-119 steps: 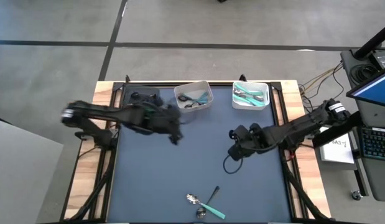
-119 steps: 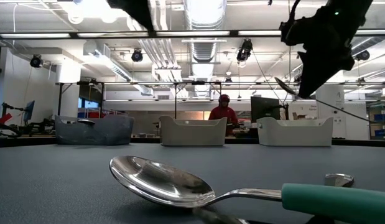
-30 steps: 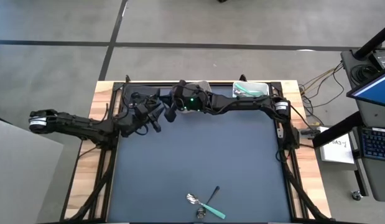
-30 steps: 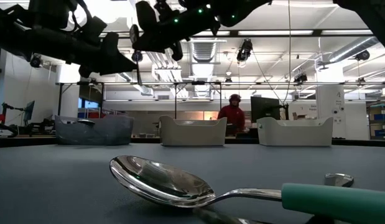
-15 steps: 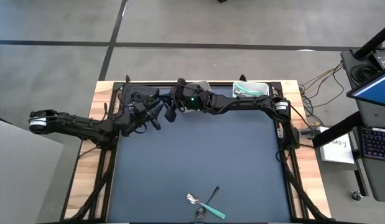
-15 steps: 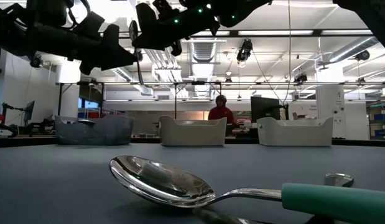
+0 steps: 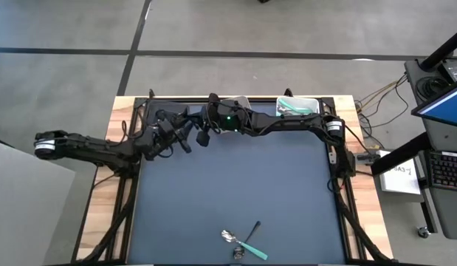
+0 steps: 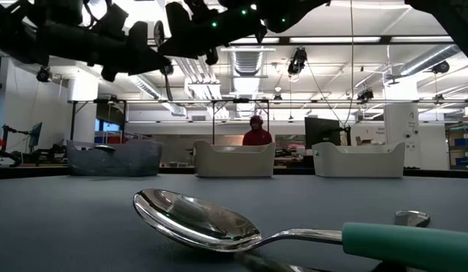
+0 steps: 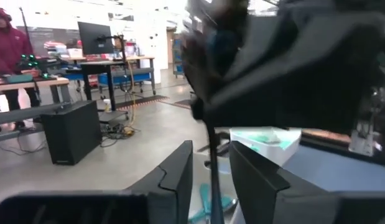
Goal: Sort silverware by color (type)
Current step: Put the black spoon into the black bin
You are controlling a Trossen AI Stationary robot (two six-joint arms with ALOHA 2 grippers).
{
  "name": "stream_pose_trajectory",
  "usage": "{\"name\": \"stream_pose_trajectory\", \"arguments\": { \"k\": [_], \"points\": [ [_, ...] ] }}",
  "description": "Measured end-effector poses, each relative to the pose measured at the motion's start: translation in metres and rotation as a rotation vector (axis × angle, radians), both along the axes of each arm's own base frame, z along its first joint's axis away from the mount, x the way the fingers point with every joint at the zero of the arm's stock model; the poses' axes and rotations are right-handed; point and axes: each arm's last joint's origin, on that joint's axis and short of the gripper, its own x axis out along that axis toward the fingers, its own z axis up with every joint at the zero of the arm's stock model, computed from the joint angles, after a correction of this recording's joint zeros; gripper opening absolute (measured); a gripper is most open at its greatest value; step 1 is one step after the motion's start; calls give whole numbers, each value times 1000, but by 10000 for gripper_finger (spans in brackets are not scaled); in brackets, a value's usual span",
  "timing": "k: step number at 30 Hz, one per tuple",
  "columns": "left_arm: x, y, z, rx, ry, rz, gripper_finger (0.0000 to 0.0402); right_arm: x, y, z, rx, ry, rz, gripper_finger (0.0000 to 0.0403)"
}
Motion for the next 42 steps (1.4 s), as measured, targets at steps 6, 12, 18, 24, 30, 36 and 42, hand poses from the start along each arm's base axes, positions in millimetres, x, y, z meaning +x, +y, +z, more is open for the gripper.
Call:
{"name": "stream_pose_trajectory", "arguments": {
  "k": [6, 12, 18, 24, 30, 36, 42],
  "points": [
    [3, 6, 8, 21, 29, 22, 16, 0, 1, 0, -10, 2, -3, 9],
    [4, 7, 6, -36, 34, 18, 2, 0, 0, -1, -3, 11, -17, 9],
    [4, 8, 6, -50, 31, -5, 1, -1, -4, -3, 3, 32, -60, 30],
    [2, 14, 4, -97, 15, 27, 1, -5, -18, -6, 22, 107, -67, 97],
    [-4, 28, -2, -115, 76, 108, 1, -10, -27, -13, 110, 180, -104, 144],
    [-23, 55, -12, -162, 201, 290, 0, -15, -30, -18, 170, 244, -129, 150],
    [-44, 77, -28, -92, 549, 420, 0, -18, -29, -22, 180, 292, -131, 134]
  ]
}}
